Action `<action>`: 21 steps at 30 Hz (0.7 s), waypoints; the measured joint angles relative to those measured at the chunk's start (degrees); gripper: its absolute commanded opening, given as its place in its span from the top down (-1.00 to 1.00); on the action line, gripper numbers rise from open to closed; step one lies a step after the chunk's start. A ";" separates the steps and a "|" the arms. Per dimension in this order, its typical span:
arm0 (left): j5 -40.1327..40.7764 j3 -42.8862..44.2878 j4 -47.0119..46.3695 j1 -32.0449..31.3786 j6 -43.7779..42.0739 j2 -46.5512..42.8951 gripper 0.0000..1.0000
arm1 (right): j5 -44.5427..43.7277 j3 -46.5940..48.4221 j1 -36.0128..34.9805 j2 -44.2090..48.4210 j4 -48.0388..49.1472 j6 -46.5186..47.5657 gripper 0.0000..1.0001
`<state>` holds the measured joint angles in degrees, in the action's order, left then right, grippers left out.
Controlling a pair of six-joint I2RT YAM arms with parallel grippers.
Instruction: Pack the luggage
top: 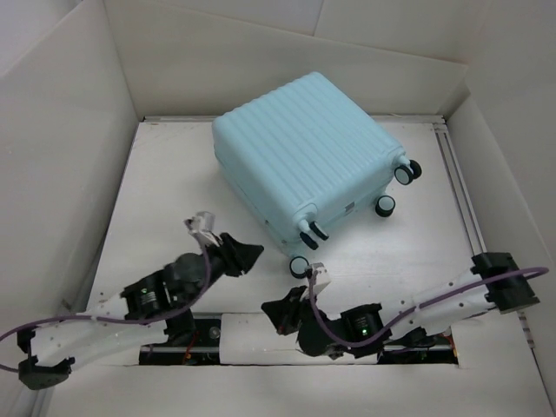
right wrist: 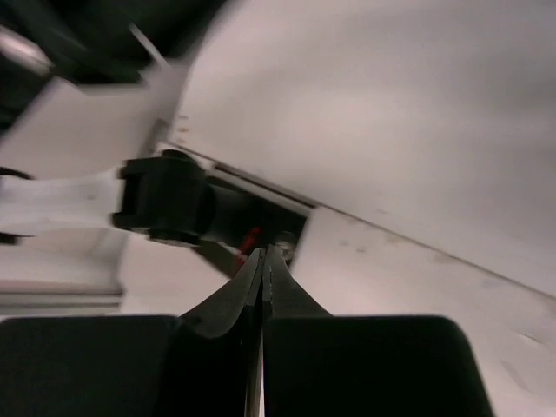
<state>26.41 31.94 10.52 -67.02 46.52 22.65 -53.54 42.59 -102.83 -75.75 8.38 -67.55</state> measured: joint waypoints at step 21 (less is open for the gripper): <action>-0.68 -7.32 -18.86 0.00 -5.68 32.54 0.16 | 3.30 16.00 23.41 21.77 -48.33 11.82 -0.52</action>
<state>25.74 24.62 -8.34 -67.02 40.84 55.20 -50.24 58.59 -79.42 -53.98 -39.94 -55.72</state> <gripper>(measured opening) 0.415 0.737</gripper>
